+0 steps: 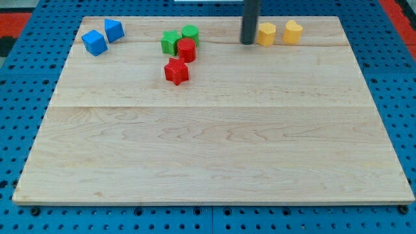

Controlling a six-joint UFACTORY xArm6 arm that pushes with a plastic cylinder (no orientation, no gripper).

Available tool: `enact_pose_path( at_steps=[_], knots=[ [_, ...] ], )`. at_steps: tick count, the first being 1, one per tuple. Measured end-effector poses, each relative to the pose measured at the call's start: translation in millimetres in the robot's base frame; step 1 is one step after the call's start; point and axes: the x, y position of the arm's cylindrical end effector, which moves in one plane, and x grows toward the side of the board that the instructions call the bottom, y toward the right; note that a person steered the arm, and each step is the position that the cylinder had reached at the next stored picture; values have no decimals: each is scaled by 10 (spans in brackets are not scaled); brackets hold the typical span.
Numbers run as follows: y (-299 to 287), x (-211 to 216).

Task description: Separate the red blocks with green blocks towards the center

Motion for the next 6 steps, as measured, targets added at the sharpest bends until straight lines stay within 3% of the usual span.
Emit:
enact_pose_path(
  at_steps=[1, 2, 4, 5, 6],
  knots=[
    [-654, -199],
    [-1048, 172],
    [-955, 661],
    [-1247, 1060],
    [-1390, 1110]
  ],
)
